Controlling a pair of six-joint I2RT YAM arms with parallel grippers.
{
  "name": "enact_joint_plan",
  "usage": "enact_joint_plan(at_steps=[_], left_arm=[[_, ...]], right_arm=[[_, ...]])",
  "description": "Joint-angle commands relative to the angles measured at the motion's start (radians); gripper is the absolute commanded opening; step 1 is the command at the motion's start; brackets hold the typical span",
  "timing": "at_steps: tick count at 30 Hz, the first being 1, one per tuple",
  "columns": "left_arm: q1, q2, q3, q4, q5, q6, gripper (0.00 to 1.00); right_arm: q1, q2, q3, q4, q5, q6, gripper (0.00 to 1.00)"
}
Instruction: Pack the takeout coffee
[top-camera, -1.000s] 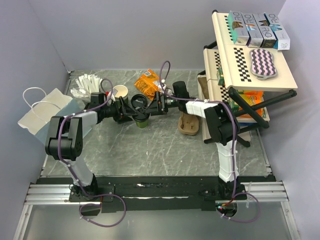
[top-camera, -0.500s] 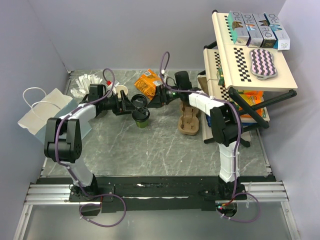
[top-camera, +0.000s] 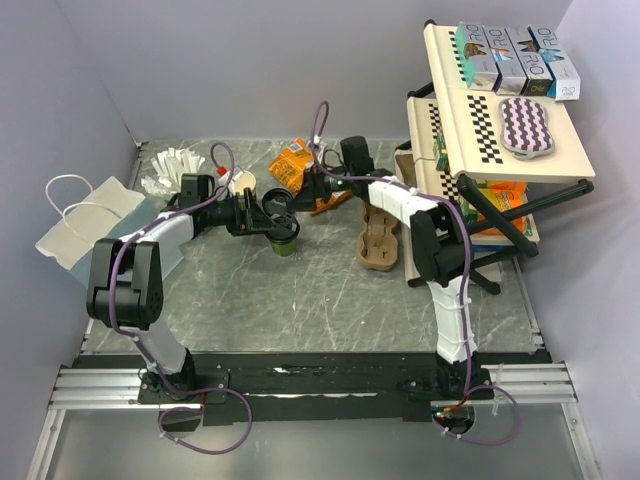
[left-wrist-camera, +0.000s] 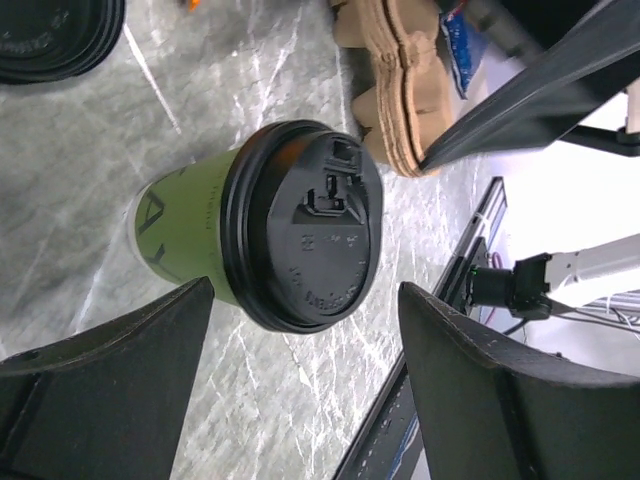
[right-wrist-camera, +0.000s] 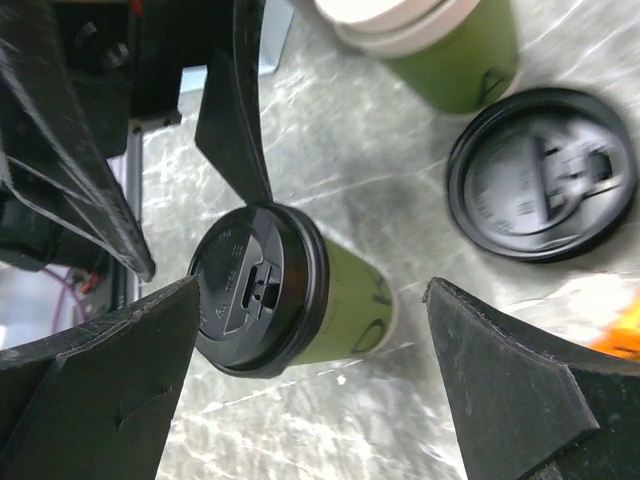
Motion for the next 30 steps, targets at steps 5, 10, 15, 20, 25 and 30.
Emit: enact_joint_plan(at_steps=[5, 10, 15, 20, 25, 30], left_arm=[[-0.018, 0.028, 0.003, 0.074, 0.098, -0.024, 0.79], [-0.039, 0.040, -0.004, 0.092, 0.104, -0.050, 0.79], [-0.070, 0.063, 0.017, 0.121, 0.099, -0.060, 0.79], [-0.088, 0.086, 0.029, 0.132, 0.078, -0.065, 0.78], [-0.105, 0.137, 0.062, 0.172, 0.072, -0.097, 0.78], [-0.108, 0.195, 0.141, 0.146, 0.064, -0.085, 0.76]], right_arm=[[0.032, -0.017, -0.098, 0.114, -0.089, 0.132, 1.00], [0.031, -0.071, -0.201, 0.150, -0.103, 0.190, 1.00], [0.026, -0.131, -0.256, 0.116, -0.069, 0.187, 1.00], [0.023, -0.152, -0.230, -0.019, 0.038, 0.112, 0.98], [0.023, -0.137, -0.190, -0.080, 0.145, 0.097, 0.94], [0.022, -0.122, -0.170, -0.086, 0.162, 0.097, 0.92]])
